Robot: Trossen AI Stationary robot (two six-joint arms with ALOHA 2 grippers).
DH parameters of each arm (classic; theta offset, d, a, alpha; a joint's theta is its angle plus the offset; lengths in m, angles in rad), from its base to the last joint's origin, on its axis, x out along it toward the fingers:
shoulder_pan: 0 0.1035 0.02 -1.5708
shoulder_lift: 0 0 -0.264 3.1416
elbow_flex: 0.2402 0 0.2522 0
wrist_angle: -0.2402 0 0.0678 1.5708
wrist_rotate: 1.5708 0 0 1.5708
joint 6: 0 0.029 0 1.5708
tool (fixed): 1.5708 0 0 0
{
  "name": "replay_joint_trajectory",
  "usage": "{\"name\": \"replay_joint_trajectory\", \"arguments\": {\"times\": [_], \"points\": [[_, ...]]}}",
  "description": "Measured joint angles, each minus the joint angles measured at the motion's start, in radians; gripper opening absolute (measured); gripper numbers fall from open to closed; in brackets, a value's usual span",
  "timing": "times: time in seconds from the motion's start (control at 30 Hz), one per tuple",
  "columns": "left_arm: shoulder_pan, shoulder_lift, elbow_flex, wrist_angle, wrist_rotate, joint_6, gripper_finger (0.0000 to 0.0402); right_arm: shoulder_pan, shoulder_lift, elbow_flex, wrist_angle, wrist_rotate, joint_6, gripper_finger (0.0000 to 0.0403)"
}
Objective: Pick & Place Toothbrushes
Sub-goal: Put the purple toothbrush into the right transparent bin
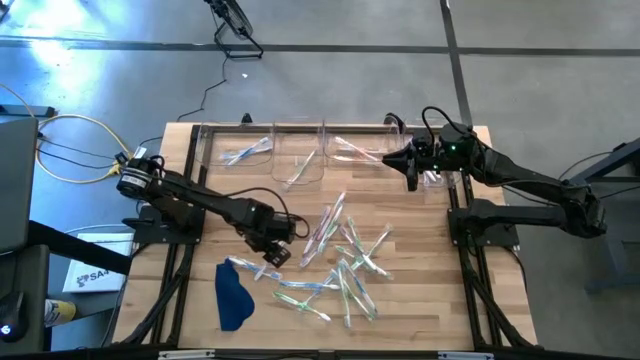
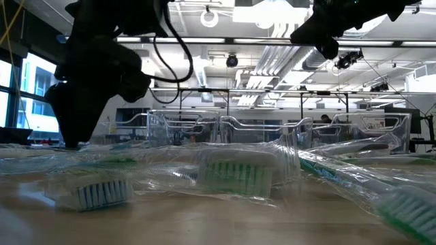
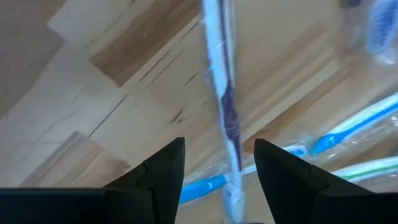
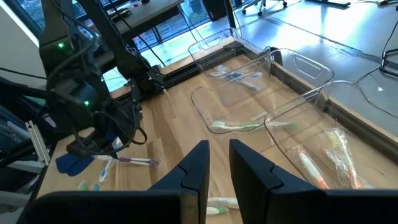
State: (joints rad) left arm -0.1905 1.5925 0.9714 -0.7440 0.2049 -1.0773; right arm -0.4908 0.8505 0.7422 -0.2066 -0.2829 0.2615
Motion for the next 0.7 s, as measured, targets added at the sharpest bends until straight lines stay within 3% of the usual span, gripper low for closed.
{"name": "replay_joint_trajectory", "arguments": {"times": [0.23,0.7], "points": [[0.000,0.000,-0.018,0.075,0.004,0.003,0.0188,0.000,0.011,0.000,-0.002,0.002,0.000,0.0054],[-0.008,0.019,-0.019,0.063,0.017,0.001,0.0188,0.000,0.066,0.000,-0.001,0.013,0.002,0.0054]]}}
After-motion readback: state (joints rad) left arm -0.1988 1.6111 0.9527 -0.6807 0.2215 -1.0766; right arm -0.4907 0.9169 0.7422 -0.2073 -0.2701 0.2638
